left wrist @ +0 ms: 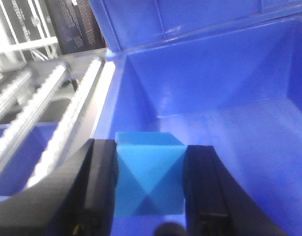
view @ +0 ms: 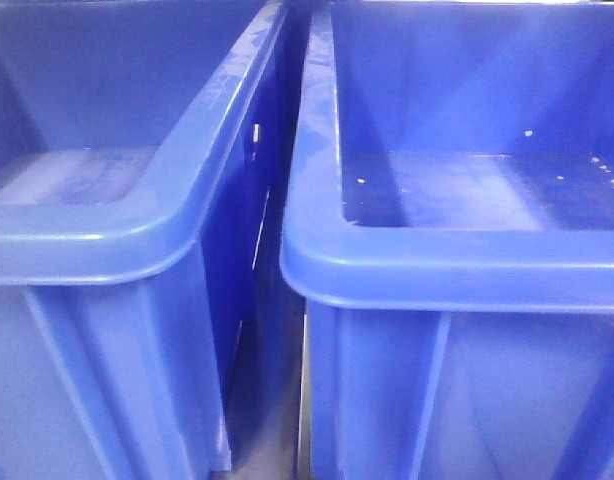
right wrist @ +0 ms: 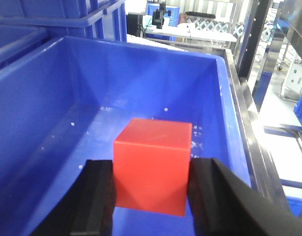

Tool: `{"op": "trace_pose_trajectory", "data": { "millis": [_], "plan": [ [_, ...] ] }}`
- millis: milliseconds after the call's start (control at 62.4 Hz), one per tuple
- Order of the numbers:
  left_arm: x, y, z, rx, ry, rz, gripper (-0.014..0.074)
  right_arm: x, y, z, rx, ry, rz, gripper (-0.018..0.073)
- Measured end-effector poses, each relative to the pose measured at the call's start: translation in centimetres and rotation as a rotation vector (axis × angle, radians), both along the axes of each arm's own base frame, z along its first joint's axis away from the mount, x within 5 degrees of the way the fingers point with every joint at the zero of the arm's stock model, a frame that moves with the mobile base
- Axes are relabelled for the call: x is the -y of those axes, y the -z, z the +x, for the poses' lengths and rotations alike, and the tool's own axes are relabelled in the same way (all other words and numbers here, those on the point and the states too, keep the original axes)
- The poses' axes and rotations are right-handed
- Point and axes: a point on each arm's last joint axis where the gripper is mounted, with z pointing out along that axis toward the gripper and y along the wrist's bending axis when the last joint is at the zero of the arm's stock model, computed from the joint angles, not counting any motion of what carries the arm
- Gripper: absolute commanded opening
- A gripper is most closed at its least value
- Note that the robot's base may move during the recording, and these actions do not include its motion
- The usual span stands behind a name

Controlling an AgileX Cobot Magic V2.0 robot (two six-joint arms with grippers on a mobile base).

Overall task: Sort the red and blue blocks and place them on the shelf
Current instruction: 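Lower cubes into the blue bins and open both grippers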

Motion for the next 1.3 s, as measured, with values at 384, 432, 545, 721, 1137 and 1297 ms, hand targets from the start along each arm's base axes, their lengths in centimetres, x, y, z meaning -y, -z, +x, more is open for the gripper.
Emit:
{"op": "trace_pose_trajectory", "data": {
  "millis": [384,432,545,721,1137,1297],
  "plan": [
    [0.4,0.5,3.3,-0.236,-0.004,-0.056,0.0085,-0.9,0.0,3.2,-0.140,-0.055,0.134,0.0132],
    [0.4,0.4,4.1,-0.271,-0.006,-0.052,0.0088,-1.0,0.0,4.0,-0.169,-0.053,0.143,0.0183],
    [0.6,-0.3,6.0,-0.323,-0.008,-0.050,0.0174,-1.2,0.3,5.8,-0.235,-0.049,0.175,0.0319],
    [0.9,-0.9,8.3,-0.410,-0.013,-0.075,0.0400,-1.5,0.7,7.6,-0.299,-0.045,0.238,0.0459],
    [2.0,-0.7,9.0,-0.450,0.044,-0.088,0.0421,-1.5,0.5,8.1,-0.275,-0.035,0.258,0.0459],
    [2.0,-0.7,9.0,-0.450,0.044,-0.088,0.0421,-1.5,0.5,8.1,-0.274,-0.035,0.259,0.0459]
  ]
}}
